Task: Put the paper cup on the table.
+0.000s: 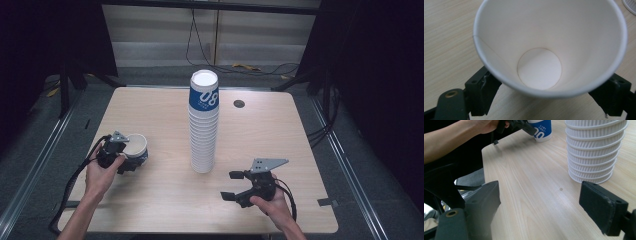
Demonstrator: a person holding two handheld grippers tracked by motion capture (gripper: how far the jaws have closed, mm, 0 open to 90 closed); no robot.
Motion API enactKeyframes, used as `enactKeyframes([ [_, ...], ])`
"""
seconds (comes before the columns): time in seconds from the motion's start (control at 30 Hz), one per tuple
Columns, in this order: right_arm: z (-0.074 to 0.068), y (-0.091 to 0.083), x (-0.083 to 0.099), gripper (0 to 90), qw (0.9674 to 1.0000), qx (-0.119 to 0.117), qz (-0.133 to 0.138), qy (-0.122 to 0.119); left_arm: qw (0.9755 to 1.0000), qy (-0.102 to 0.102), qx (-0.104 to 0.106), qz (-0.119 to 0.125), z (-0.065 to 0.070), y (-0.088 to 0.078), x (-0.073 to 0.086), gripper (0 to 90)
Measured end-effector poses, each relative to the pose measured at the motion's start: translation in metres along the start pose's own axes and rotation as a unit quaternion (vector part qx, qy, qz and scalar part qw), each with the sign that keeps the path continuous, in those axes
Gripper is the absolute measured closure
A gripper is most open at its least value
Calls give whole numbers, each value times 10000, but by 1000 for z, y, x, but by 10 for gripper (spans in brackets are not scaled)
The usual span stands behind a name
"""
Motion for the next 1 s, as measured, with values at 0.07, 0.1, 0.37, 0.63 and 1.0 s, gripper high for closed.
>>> enactKeyframes([
  [0.07,0,-1,0,173,10000,21,18,-1,9997,-177,75,177,3,-2,1,159],
  [0.1,0,-1,-1,176,10000,43,28,-4,9993,-215,135,280,3,-4,1,159],
  [0.37,4,-3,-2,178,9995,280,135,-60,9970,-330,142,683,9,-18,9,160],
  [0.63,6,-3,-3,177,9991,379,164,-39,9957,-388,199,823,23,-36,20,162],
  [1.0,9,-8,-5,164,9976,608,326,-33,9879,-680,585,1264,64,-55,22,160],
])
Point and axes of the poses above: each handheld gripper's, and its own axes: y roughly forward along the jaws, x roughly out of its underside, z roughly to its right, the point moved 9 cm from there along y, roughly forward along the jaws, and after that the axes turned 6 degrees about y, right-handed, at the moved point
